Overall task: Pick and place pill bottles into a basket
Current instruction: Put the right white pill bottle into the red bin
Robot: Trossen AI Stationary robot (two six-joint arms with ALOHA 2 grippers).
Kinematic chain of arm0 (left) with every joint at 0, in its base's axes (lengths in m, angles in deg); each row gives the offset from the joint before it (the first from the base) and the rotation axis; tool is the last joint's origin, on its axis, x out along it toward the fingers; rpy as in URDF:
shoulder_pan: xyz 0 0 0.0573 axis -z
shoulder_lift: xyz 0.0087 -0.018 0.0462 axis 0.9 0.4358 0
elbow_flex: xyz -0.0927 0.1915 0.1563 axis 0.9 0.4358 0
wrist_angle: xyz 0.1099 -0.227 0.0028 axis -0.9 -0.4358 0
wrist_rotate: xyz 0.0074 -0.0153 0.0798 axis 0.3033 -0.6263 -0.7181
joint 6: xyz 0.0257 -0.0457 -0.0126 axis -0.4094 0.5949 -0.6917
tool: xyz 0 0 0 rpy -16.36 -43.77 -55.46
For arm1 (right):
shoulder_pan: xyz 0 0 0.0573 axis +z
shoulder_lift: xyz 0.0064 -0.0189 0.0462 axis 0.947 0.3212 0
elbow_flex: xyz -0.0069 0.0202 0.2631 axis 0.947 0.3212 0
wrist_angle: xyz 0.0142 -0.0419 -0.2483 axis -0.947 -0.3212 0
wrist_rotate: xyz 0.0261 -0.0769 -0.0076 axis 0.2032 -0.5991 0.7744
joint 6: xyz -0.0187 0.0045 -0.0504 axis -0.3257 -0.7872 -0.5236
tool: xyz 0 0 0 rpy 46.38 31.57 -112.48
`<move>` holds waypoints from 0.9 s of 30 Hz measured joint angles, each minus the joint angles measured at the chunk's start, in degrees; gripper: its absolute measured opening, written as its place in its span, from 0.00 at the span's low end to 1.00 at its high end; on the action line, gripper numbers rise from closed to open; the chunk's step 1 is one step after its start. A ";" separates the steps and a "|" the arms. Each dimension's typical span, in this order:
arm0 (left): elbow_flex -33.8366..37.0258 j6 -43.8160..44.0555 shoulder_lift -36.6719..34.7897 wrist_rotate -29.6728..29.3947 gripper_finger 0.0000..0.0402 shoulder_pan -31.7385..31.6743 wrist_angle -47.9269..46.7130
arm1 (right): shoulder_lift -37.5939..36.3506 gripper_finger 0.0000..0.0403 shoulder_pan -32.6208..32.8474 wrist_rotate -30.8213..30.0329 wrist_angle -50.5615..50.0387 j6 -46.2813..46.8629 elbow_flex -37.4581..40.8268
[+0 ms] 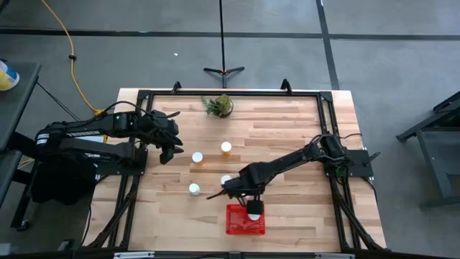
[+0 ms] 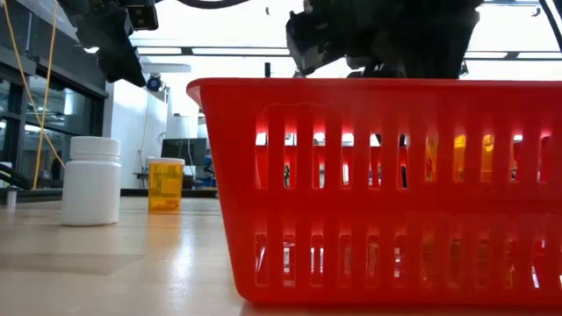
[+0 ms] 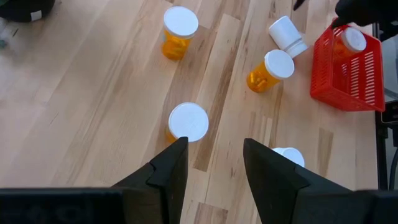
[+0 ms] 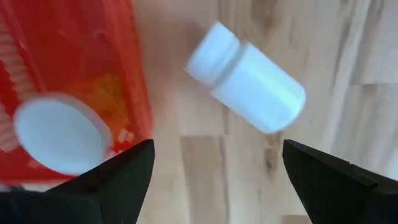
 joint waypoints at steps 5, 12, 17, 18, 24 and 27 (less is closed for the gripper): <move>0.00 0.00 0.00 0.00 0.47 -0.01 0.00 | 0.00 0.85 -0.99 -1.41 -3.23 -2.63 -0.02; 0.00 0.00 0.02 -0.02 0.47 0.01 0.01 | 0.00 0.85 -1.81 1.97 -8.16 -5.27 -0.02; 0.00 0.00 0.02 -0.04 0.47 0.01 0.46 | 0.00 0.85 -1.91 7.00 -11.38 -5.32 -0.02; 0.00 0.00 0.03 -0.04 0.47 0.00 0.49 | 0.00 0.85 -1.91 7.54 -11.97 -5.47 -0.02; 0.00 -2.82 0.11 0.00 0.47 0.01 3.68 | 0.00 0.85 -1.84 4.87 -9.71 -10.10 -0.02; 0.00 -5.78 0.11 0.31 0.47 -0.02 6.62 | 0.00 0.85 -1.85 0.19 -7.07 -12.80 -0.02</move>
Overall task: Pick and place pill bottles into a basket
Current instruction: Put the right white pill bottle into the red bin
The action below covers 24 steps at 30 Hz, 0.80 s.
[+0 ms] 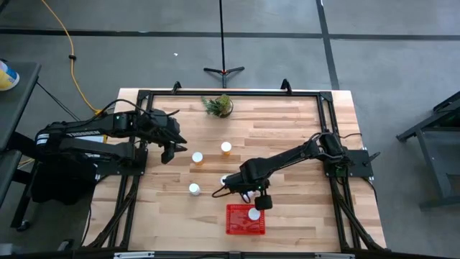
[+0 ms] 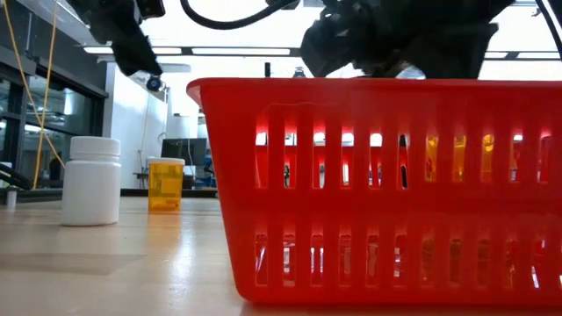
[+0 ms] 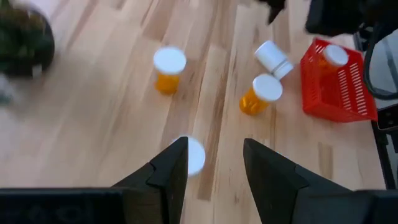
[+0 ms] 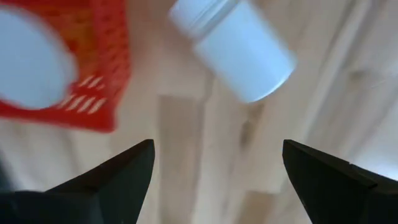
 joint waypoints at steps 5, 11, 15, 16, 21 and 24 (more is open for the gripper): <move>0.00 -2.38 0.00 0.13 0.47 0.01 2.52 | 0.00 0.85 -0.19 -6.28 0.74 -4.63 0.00; 0.00 -2.78 0.03 0.11 0.47 0.02 3.97 | 0.00 0.85 -0.38 -9.65 4.65 -11.42 0.00; 0.00 -2.78 0.37 0.09 0.47 0.00 4.51 | 0.00 0.85 -0.35 -9.81 7.46 -15.29 0.00; 0.00 -2.78 0.37 0.09 0.47 0.00 4.53 | 0.00 0.85 -0.31 -9.58 7.25 -16.20 0.00; 0.00 -2.66 0.37 0.09 0.47 0.01 5.09 | 0.00 0.85 -0.29 -7.70 6.84 -20.02 0.00; 0.00 -2.57 0.37 0.07 0.47 0.00 5.95 | 0.00 0.85 -0.28 -6.34 6.92 -21.09 0.00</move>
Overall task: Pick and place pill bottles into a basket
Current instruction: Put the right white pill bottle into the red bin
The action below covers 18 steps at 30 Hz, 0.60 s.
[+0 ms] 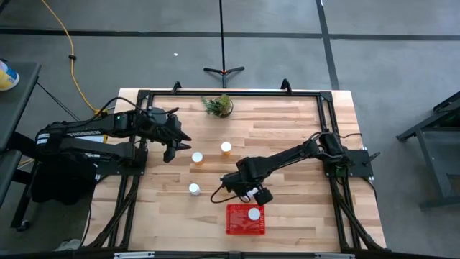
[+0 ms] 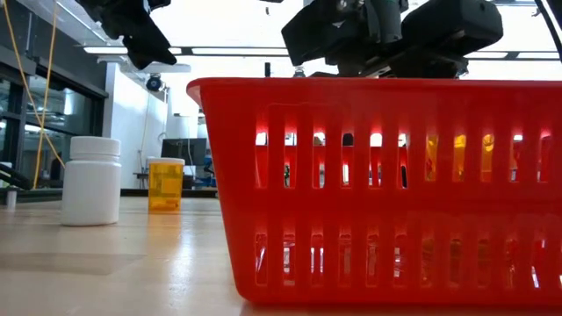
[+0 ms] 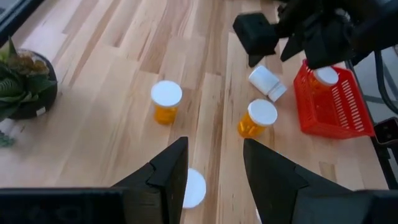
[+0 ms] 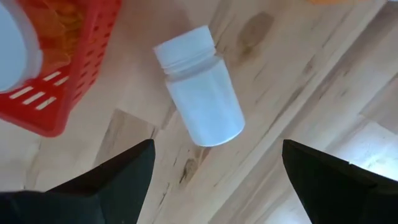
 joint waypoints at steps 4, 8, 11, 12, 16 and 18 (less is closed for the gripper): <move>0.00 0.01 0.00 -0.36 0.47 0.00 2.21 | 0.00 0.85 0.00 0.22 0.28 -1.12 0.02; 0.00 -0.08 0.00 -1.90 0.47 0.02 3.78 | 0.00 0.85 0.00 0.81 0.78 -1.11 0.02; 0.00 -0.01 0.00 -2.15 0.47 0.02 4.60 | 0.00 0.85 0.02 1.19 0.78 0.04 0.06; 0.00 0.09 0.00 -2.62 0.47 0.02 4.71 | 0.08 0.85 0.02 1.19 0.78 0.76 0.10; 0.00 1.23 0.00 -4.69 0.47 0.02 4.56 | 0.94 0.85 0.02 1.26 0.79 2.08 0.13; 0.00 1.28 0.00 -5.31 0.47 0.02 4.57 | 1.59 0.85 0.02 1.35 0.76 3.13 0.13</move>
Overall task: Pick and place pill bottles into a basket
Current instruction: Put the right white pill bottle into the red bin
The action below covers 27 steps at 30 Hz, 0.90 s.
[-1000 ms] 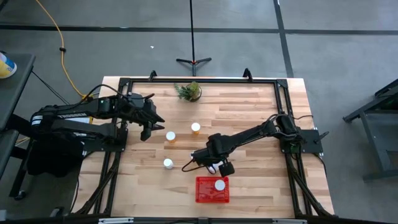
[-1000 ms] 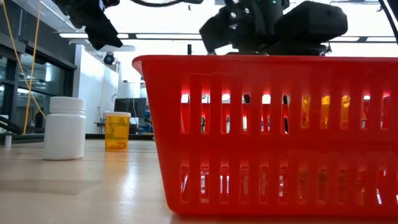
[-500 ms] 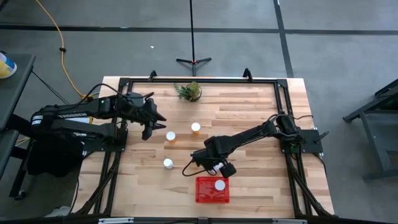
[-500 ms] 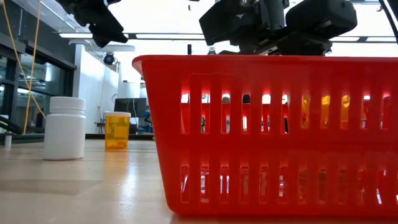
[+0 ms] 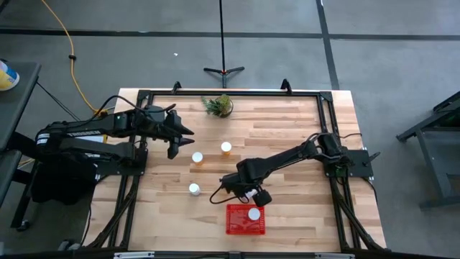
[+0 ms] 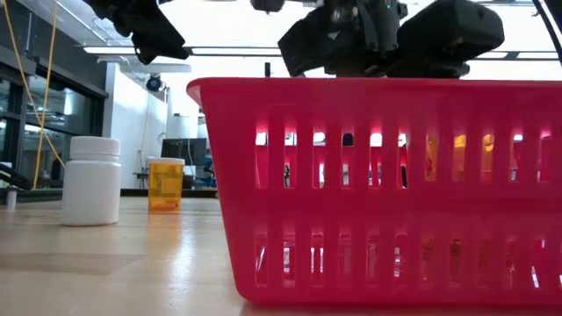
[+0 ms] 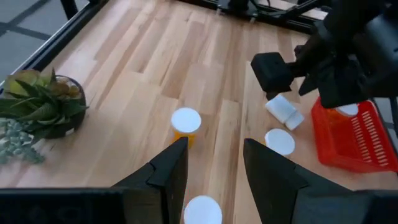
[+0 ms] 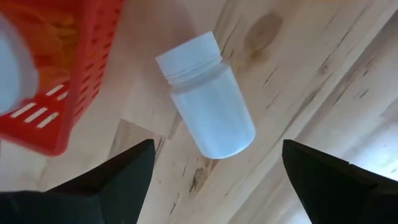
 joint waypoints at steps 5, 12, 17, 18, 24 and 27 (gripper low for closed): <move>0.00 0.04 0.00 -1.11 0.47 0.00 -0.06 | 1.59 0.85 0.00 0.02 -0.92 0.32 0.02; 0.00 0.22 0.00 -2.61 0.47 0.00 -0.21 | 2.35 0.85 -0.17 2.55 -1.17 1.34 0.00; 0.00 0.24 0.00 -2.67 0.47 -0.02 -0.24 | 2.78 0.85 -0.26 2.81 -1.76 0.71 0.00; 0.00 0.24 0.00 -2.67 0.47 -0.01 -0.27 | 2.80 0.85 -0.26 2.77 -1.97 0.30 0.00; 0.00 0.52 0.48 -2.69 0.47 0.00 -0.39 | 3.00 0.84 -0.66 2.70 -2.79 -0.81 0.00; 0.00 0.52 1.32 -2.68 0.47 0.00 -0.36 | 3.00 0.84 -0.68 2.55 -2.44 -2.13 0.00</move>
